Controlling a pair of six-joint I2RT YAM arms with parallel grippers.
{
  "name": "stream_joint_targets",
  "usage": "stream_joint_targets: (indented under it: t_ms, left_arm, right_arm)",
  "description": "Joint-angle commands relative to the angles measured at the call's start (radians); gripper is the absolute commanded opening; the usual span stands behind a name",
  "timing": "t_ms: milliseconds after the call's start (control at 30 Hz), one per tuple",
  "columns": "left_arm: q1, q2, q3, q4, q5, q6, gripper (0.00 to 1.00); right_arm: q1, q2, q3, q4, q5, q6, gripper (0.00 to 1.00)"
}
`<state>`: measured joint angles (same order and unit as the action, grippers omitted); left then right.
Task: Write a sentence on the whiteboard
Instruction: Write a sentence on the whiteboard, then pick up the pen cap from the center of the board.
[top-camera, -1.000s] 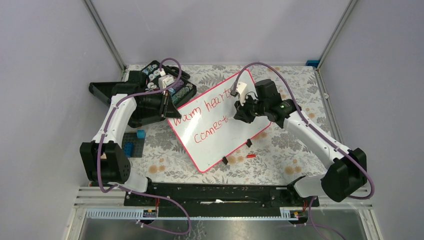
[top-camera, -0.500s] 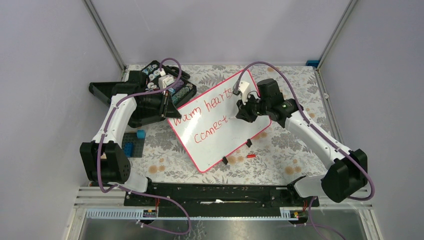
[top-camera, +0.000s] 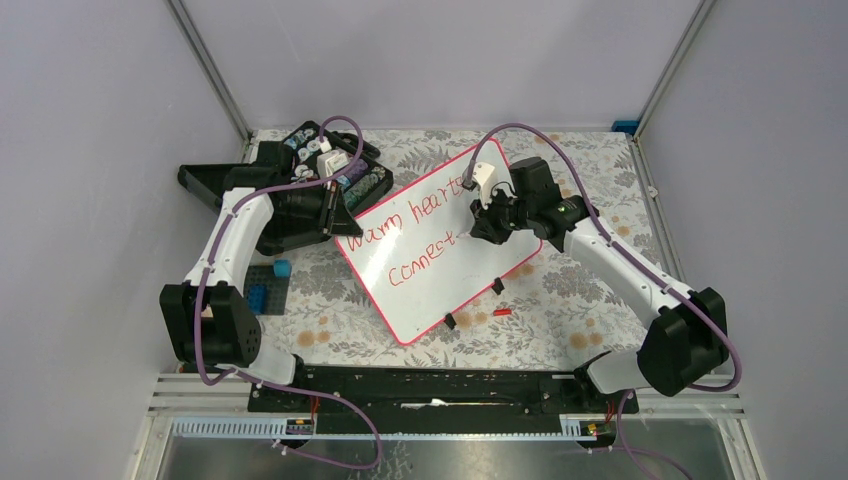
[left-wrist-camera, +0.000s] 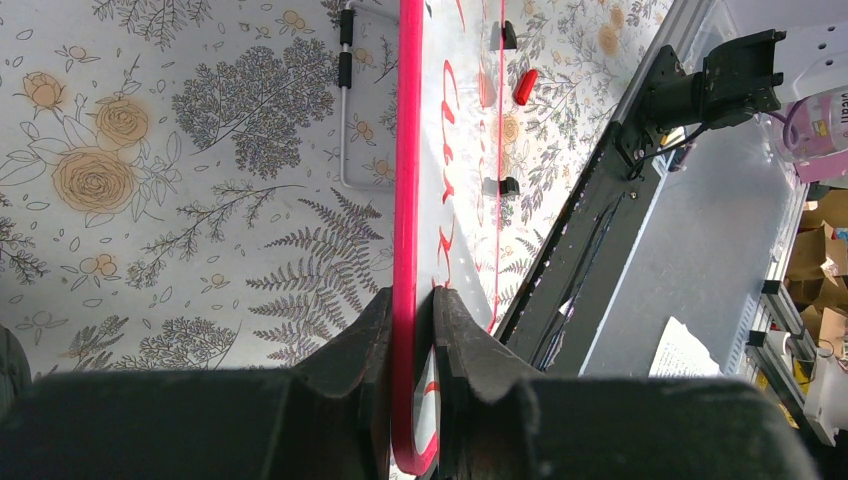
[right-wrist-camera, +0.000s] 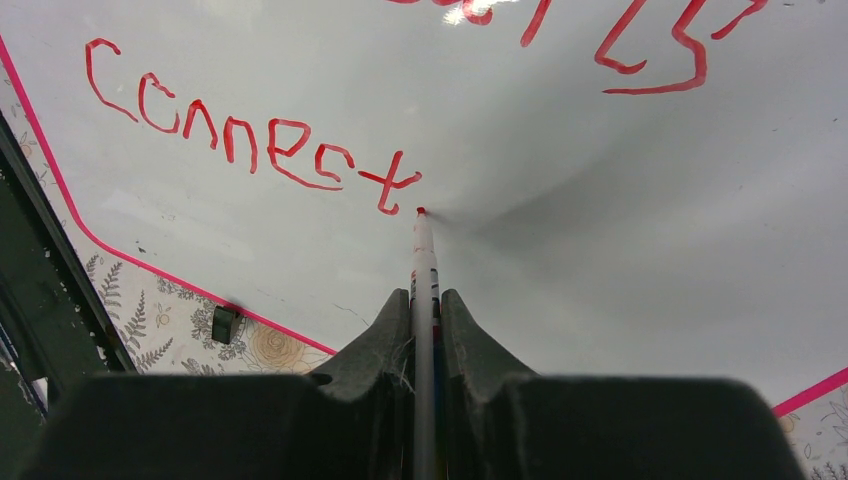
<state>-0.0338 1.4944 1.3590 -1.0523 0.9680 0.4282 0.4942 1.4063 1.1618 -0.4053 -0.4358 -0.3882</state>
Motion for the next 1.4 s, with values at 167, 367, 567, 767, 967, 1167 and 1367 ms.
stream_joint_targets:
  t_ms: [167, 367, 567, 767, 967, 1167, 1367]
  left_arm:
    - [-0.031, 0.034, -0.009, 0.004, -0.092, 0.063, 0.00]
    - [-0.029, 0.023, 0.000, 0.004, -0.091, 0.062, 0.04]
    - [-0.019, 0.011, 0.036, 0.004, -0.081, 0.038, 0.31]
    - [0.027, -0.012, 0.103, -0.006, -0.087, 0.026, 0.59]
    - [0.073, -0.015, 0.176, -0.009, -0.089, 0.009, 0.72]
    - [0.095, -0.012, 0.280, 0.059, -0.183, -0.053, 0.81]
    - [0.084, 0.005, 0.412, 0.151, -0.242, -0.124, 0.86]
  right_arm:
    - [-0.006, 0.004, 0.029, -0.016, -0.027, -0.005, 0.00]
    - [-0.005, -0.016, 0.111, -0.131, -0.089, -0.007, 0.00]
    - [-0.006, -0.029, 0.257, -0.283, -0.211, 0.033, 0.00]
    - [-0.009, -0.046, 0.314, -0.299, -0.188, 0.072, 0.00]
    - [-0.078, -0.060, 0.315, -0.283, -0.225, 0.116, 0.00]
    - [-0.245, -0.071, 0.292, -0.275, -0.357, 0.153, 0.00]
    - [-0.475, -0.085, 0.224, -0.249, -0.473, 0.178, 0.00]
